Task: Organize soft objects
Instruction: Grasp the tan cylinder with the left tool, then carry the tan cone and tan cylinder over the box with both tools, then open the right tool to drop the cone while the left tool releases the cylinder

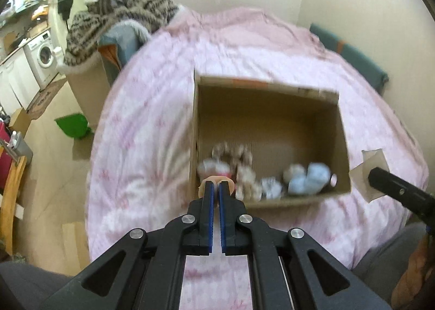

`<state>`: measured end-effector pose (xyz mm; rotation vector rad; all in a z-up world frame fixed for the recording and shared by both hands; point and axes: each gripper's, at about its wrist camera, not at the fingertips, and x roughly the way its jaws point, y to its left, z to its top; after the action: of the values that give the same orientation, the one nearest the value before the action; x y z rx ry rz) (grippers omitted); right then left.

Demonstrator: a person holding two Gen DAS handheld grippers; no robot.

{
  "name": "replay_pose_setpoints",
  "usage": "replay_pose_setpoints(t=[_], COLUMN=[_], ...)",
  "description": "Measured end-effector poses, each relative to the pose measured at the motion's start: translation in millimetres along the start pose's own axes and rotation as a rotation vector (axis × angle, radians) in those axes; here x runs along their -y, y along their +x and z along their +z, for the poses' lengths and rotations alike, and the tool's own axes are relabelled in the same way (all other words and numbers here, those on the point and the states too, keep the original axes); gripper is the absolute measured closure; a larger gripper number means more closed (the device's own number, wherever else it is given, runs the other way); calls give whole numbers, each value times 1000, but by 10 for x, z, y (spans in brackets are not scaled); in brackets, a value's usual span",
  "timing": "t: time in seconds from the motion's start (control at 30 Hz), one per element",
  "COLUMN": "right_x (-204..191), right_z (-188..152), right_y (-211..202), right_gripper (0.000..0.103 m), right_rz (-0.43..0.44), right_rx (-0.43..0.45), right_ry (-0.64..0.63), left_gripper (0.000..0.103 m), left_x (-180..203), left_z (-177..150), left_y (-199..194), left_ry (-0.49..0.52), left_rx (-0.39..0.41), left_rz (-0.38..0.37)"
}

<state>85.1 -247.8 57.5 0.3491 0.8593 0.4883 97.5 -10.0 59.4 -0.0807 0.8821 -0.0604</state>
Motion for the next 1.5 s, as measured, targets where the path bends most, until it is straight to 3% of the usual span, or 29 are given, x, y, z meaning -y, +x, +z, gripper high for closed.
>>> replay_pose_setpoints(t=[0.2, 0.47, 0.6, 0.77, 0.9, 1.1, 1.27, 1.37, 1.4, 1.43, 1.5], right_x=[37, 269, 413, 657, 791, 840, 878, 896, 905, 917, 924], right_z=[335, 536, 547, 423, 321, 311, 308, 318, 315, 311, 318], right_y=[-87, 125, 322, 665, 913, 1031, 1037, 1040, 1032, 1013, 962], right_gripper=[94, 94, 94, 93, 93, 92, 83, 73, 61, 38, 28], right_rz=[-7, -35, -64, -96, -153, -143, -145, -144, -143, -141, -131], right_rx=[88, 108, 86, -3, -83, -100, -93, -89, -88, -84, -49], right_ry=[-17, 22, 33, 77, 100, 127, 157, 173, 179, 186, 202], left_gripper=[99, 99, 99, 99, 99, 99, 99, 99, 99, 99, 99], left_x=[-7, 141, 219, 284, 252, 194, 98, 106, 112, 116, 127], left_z=[303, 592, 649, 562, 393, 328, 327, 333, 333, 332, 333], left_y=[-41, 186, 380, 793, 1089, 1240, 1258, 1232, 1226, 1223, 1221], left_ry=[-2, 45, 72, 94, 51, 43, 6, 14, 17, 18, 20], left_rx=[65, 85, 87, 39, -33, -36, -43, -35, -33, -31, -33], left_rz=[-7, -20, -20, -26, -59, -38, -34, -33, -32, -34, -37])
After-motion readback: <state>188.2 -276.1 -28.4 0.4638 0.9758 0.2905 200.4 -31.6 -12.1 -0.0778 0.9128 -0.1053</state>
